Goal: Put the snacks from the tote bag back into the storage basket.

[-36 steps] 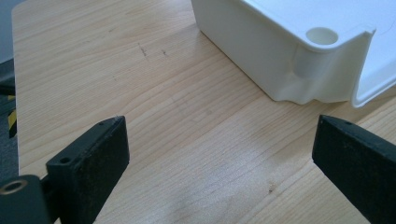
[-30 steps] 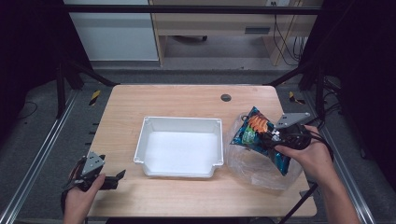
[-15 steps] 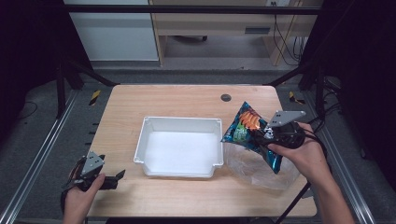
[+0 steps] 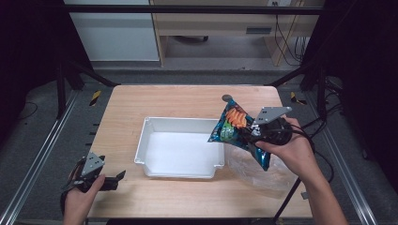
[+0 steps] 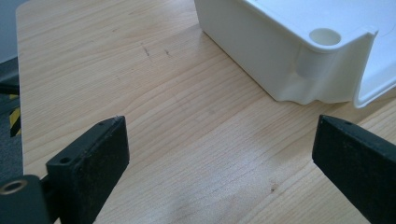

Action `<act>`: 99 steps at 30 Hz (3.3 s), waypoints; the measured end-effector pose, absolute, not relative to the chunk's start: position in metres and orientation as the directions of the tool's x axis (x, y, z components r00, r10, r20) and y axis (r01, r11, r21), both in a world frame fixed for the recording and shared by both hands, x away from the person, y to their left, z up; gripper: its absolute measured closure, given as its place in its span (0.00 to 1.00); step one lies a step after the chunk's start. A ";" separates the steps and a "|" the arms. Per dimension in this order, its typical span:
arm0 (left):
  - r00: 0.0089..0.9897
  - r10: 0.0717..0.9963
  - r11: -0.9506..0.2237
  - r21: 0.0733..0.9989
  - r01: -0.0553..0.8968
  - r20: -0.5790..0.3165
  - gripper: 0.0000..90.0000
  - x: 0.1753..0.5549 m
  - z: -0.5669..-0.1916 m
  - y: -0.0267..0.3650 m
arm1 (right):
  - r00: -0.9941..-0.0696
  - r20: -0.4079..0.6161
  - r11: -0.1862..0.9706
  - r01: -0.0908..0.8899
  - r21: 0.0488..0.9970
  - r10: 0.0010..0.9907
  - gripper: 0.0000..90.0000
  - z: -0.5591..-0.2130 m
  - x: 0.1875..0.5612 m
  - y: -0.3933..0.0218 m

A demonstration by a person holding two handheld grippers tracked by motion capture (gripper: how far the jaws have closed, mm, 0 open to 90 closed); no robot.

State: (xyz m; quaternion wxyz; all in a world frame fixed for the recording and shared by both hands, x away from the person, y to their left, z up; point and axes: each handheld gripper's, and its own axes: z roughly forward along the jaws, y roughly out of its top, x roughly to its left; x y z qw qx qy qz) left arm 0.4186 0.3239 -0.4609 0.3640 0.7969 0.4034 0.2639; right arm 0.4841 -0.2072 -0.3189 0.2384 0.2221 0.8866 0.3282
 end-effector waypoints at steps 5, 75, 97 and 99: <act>0.534 0.836 -0.411 0.792 0.452 0.128 0.04 0.419 -0.461 0.324 | -0.804 -0.274 0.689 0.217 0.692 0.528 0.52 -0.318 0.491 -0.189; 0.539 0.832 -0.420 0.787 0.452 0.134 0.04 0.419 -0.460 0.325 | -0.925 -0.282 0.798 0.037 0.602 0.255 0.52 -0.363 0.529 -0.031; 0.534 0.836 -0.408 0.791 0.455 0.124 0.04 0.420 -0.460 0.327 | -0.933 -0.283 0.817 0.022 0.576 0.224 0.52 -0.376 0.535 -0.016; 0.533 0.837 -0.406 0.792 0.456 0.122 0.04 0.420 -0.460 0.328 | -0.931 -0.285 0.817 0.024 0.575 0.228 0.52 -0.377 0.535 -0.015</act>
